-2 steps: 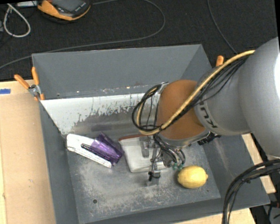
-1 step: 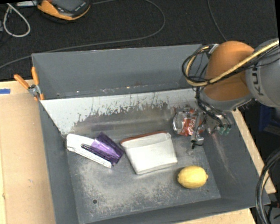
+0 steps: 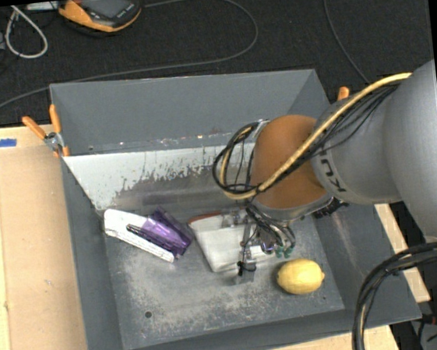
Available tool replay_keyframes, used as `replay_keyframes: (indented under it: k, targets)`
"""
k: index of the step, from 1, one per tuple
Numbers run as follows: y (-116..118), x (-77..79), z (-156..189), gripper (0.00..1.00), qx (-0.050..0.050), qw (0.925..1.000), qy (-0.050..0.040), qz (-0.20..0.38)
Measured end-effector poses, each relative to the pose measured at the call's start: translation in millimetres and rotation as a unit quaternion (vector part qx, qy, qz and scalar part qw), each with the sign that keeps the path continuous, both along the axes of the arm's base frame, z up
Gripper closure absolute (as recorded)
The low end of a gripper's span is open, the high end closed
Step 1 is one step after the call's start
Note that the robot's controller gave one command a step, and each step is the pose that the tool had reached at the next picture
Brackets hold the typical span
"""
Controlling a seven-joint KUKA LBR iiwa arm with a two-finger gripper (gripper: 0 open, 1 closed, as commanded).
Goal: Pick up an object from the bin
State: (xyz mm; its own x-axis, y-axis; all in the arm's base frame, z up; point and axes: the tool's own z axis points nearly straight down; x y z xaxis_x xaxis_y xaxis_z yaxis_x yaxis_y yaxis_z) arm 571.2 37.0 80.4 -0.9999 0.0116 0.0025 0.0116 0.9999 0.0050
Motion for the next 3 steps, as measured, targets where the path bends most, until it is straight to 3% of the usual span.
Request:
replay_keyframes:
  k: [1,2,3]
  targets:
    - [-115,33.6,-10,0.00,0.001,0.9985,-0.0003,-0.055]
    - [15,-0.4,-5,1.00,0.004,1.0000,0.0024,0.001]
    - [13,-0.4,-5,1.00,0.004,1.0000,0.0024,-0.001]
